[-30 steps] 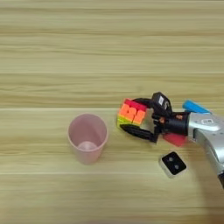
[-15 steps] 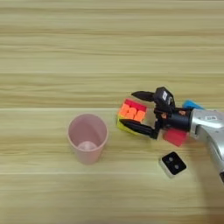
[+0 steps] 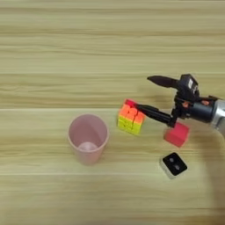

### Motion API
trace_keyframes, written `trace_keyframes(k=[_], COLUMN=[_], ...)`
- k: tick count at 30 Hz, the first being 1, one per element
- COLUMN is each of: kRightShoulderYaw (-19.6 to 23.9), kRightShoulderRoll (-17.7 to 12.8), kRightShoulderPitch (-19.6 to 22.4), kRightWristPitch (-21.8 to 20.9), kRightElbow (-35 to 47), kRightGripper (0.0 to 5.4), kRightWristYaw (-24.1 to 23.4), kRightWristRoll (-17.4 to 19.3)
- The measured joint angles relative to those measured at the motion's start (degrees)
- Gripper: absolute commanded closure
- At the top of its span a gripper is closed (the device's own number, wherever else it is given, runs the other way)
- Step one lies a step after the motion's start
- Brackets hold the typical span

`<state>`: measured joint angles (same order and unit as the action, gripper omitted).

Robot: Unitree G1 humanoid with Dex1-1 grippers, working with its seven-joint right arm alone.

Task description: Move the objects on the table

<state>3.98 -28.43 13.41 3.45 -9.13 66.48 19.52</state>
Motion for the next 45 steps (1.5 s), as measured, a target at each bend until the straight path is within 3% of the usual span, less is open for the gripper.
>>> trace_keyframes(k=[10, 24, 29, 36, 45], kRightShoulderYaw=[3.2, 3.9, 3.8, 2.5, 2.5], kRightShoulderRoll=[-2.8, -4.3, -4.9, -5.3, -5.6], kRightShoulderPitch=[-0.1, -0.3, -0.4, -0.6, 0.1], kRightWristPitch=[-6.1, -9.3, -10.9, -15.9, -19.7], kRightElbow=[-4.7, -9.8, -11.4, -17.9, -25.3], kRightGripper=[0.03, 0.03, 0.03, 0.03, 0.03], kRightWristYaw=[9.4, 15.8, 17.6, 18.1, 20.1], kRightWristRoll=[2.9, 3.4, 2.7, -1.1, -2.5])
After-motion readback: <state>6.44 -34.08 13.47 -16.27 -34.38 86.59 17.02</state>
